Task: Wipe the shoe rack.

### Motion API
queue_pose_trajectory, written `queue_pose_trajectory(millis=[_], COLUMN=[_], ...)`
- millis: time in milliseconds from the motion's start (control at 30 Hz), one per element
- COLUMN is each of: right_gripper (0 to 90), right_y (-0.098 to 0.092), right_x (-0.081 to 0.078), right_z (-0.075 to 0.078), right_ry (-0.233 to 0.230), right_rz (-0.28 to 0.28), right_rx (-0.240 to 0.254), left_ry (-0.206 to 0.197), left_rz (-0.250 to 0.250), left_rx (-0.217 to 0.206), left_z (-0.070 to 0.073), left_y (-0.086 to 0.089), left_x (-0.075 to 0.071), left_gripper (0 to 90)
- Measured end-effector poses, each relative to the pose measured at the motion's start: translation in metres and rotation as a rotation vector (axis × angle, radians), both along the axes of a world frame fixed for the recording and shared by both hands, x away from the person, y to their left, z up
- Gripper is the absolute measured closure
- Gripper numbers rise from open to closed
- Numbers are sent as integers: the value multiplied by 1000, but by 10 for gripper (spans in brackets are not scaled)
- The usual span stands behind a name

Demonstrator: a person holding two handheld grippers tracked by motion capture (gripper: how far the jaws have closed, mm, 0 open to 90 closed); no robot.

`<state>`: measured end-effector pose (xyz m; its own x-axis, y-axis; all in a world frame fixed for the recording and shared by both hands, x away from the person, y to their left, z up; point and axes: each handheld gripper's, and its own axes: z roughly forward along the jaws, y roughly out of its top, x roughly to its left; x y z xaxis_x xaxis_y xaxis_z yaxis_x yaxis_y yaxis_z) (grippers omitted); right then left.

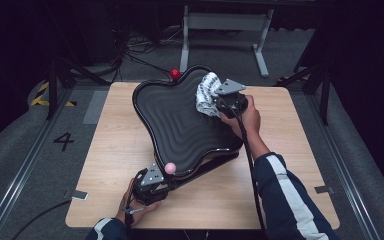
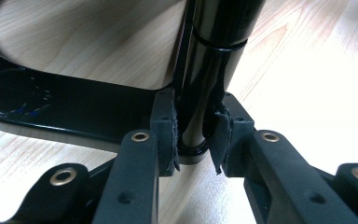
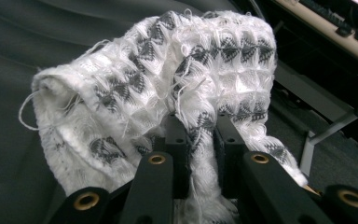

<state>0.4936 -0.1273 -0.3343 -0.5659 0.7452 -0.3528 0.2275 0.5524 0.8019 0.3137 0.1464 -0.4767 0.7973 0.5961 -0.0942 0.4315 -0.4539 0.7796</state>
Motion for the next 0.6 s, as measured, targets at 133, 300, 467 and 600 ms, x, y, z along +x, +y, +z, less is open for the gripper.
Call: queue_pose_trajectory(millis=[133,300,467,600], right_gripper=[799,799,798,798], right_y=[-3,7,26,43], right_x=[0,-4,-11,-18], right_z=[1,3,3,3], right_ry=[-17,-41,-41,-36], right_rz=[-10,17,72,128], right_rx=[11,11,16,11], left_ry=[6,11,7,10], left_rz=[3,0,-5,-4], left_rx=[-15,-23,-21,-23], left_z=[-1,-2,-2,-2], left_y=[0,0,1,1], left_x=[0,1,2,1], left_gripper=[719,719,720,720])
